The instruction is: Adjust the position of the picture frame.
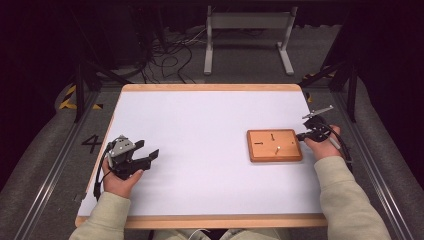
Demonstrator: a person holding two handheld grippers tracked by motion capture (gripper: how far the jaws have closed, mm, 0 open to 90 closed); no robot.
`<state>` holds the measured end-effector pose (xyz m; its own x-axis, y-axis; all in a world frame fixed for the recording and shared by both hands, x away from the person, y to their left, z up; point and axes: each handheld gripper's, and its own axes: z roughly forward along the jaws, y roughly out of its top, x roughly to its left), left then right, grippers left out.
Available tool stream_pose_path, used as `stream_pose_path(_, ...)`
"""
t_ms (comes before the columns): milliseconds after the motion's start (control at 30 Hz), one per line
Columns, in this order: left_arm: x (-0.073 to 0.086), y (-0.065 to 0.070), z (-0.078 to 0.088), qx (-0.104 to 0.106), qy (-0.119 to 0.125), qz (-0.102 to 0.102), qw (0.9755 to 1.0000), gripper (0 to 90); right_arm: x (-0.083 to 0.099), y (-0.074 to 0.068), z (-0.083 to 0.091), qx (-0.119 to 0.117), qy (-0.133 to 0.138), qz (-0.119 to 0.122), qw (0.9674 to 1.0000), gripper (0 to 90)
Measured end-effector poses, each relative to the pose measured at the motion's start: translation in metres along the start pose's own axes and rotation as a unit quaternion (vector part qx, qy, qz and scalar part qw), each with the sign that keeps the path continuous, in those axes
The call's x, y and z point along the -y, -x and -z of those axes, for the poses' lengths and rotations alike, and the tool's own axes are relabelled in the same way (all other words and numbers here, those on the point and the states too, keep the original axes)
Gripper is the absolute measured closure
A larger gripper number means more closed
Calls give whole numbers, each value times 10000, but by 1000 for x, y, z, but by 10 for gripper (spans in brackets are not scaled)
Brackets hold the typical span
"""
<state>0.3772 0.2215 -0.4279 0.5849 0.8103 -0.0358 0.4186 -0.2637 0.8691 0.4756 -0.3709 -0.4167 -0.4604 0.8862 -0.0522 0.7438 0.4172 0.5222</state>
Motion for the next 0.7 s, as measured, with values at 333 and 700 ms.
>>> stream_pose_path(333,-1,1,-3,48,-25,-5,10000,336,1,1,-1,14,-88,-215,9997,900)
stream_pose_path(700,0,0,-3,28,-48,-9,10000,336,3,-1,-9,-351,-111,-493,9981,900)
